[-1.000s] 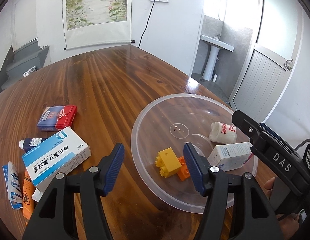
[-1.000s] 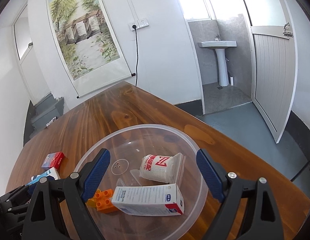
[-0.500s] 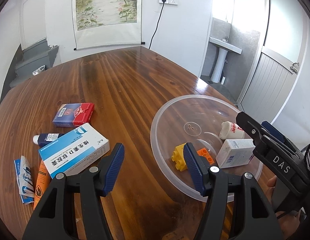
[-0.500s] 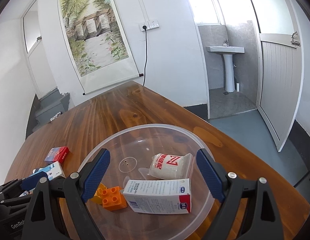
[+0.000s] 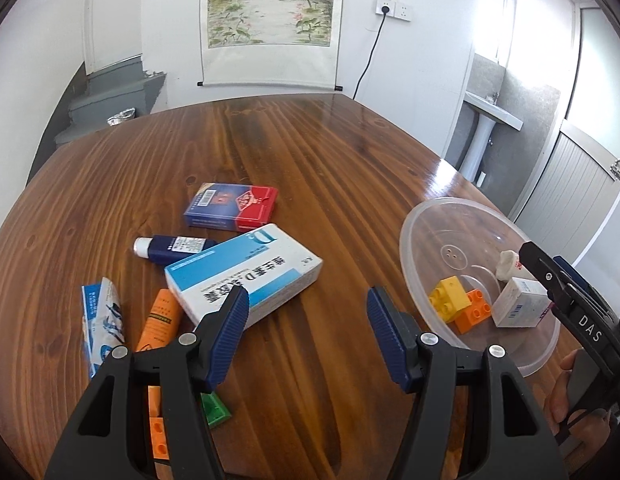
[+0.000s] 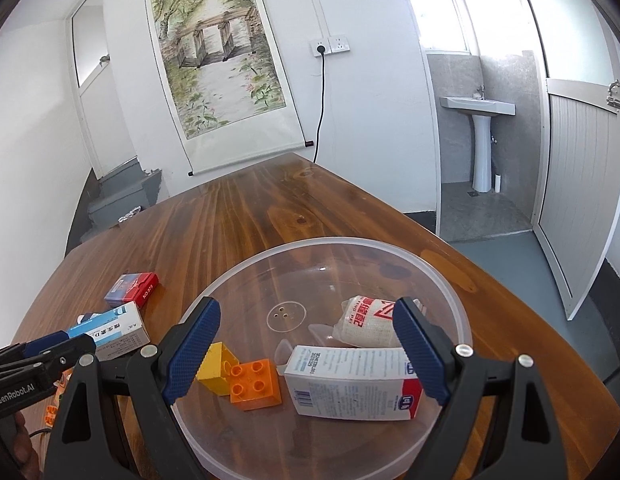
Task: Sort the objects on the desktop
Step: 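Lower the left tool onto the crumpled blue-white packets while the right tool withdraws from the bowl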
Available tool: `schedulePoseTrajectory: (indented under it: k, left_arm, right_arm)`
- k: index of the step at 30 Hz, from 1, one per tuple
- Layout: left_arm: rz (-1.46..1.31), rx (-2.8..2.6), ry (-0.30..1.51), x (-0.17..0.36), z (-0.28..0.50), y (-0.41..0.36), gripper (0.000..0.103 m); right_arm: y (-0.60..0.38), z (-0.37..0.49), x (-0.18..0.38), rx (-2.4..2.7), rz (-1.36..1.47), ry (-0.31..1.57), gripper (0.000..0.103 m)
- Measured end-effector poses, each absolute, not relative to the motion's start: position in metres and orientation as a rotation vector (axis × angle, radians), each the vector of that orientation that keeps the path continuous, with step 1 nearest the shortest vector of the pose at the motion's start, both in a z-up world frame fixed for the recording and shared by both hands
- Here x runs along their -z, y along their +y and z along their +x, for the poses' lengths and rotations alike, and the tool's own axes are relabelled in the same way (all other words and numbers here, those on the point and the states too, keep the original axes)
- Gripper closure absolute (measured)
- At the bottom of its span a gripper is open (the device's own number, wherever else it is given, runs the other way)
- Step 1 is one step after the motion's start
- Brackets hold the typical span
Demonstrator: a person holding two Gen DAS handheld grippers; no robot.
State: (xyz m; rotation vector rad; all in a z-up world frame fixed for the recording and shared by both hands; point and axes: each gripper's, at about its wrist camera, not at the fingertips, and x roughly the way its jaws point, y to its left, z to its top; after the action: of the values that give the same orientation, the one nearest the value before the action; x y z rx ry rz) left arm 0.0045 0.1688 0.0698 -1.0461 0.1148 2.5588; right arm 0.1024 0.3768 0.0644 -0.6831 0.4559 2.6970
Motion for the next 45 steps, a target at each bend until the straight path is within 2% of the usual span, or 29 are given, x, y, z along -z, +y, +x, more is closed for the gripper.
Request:
schedulePoseTrajectory:
  k: [26,32,45]
  left_arm:
    - [-1.176,-2.807,0.025,-0.051,-0.024,0.046,0.038]
    - [-1.223,-2.821,0.003,-0.041,-0.035,0.034,0.038]
    - [-1.285,-2.806,-0.012,-0.023,-0.049,0.026,0.038]
  right_arm:
    - [0.323,0.086,-0.063,-2.845,-0.782,0.245,0.012]
    - [0.293,0.083,-0.069,-2.933,-0.809,0.184,0.012]
    - [0.244,0.072,-0.061,-3.082,-0.965,0.21,0.012]
